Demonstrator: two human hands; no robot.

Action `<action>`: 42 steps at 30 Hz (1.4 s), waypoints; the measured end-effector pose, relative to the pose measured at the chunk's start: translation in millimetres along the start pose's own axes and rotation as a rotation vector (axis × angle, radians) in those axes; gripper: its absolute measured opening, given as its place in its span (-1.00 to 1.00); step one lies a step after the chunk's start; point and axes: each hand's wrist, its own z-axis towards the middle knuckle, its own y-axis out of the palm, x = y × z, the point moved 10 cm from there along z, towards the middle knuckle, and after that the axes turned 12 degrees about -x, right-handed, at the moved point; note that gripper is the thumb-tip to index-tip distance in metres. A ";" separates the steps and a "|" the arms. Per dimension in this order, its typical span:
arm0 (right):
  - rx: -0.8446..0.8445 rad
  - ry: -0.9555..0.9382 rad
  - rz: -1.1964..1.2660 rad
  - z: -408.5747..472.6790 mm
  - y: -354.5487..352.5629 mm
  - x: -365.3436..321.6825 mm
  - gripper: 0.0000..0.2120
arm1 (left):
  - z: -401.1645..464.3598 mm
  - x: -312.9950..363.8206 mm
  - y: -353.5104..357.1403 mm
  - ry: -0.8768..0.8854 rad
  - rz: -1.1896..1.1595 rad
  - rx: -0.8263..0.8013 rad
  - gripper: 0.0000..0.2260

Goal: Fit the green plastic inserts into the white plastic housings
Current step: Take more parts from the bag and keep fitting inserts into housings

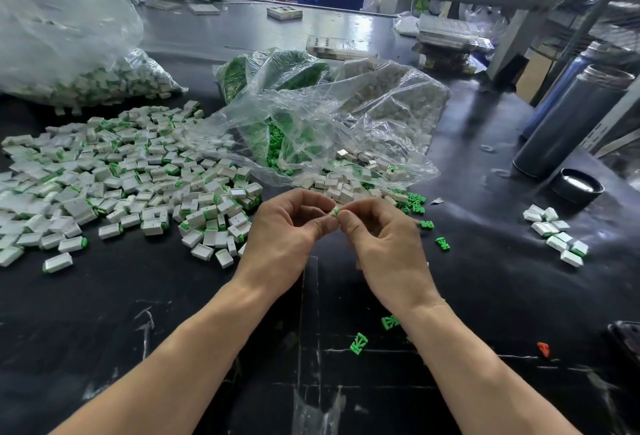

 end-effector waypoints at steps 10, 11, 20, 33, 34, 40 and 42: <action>-0.039 0.103 0.013 3.1 -0.5 15.3 -0.87 | -5.8 25.5 8.8 0.134 0.519 -0.040 -0.81; -0.042 0.117 0.008 2.8 -0.1 17.4 -0.86 | -6.7 28.3 9.9 0.145 0.585 -0.035 -0.82; 0.051 0.185 -0.262 2.6 -18.7 20.4 -0.86 | -2.3 23.2 -6.4 -0.077 1.199 0.024 -0.79; 0.199 0.282 -0.650 9.1 -53.6 17.8 -0.83 | 3.5 8.2 -42.9 -0.326 1.395 0.107 -0.78; 0.196 0.273 -0.650 10.5 -54.1 18.3 -0.80 | 4.0 10.1 -37.4 -0.255 1.356 0.111 -0.77; 0.119 0.252 -0.740 21.2 -45.8 22.0 -0.64 | 14.6 0.9 9.9 -0.033 1.159 -0.095 -0.35; 0.090 0.249 -0.764 23.8 -41.2 22.5 -0.60 | 16.9 -3.3 24.0 0.008 1.152 -0.171 -0.33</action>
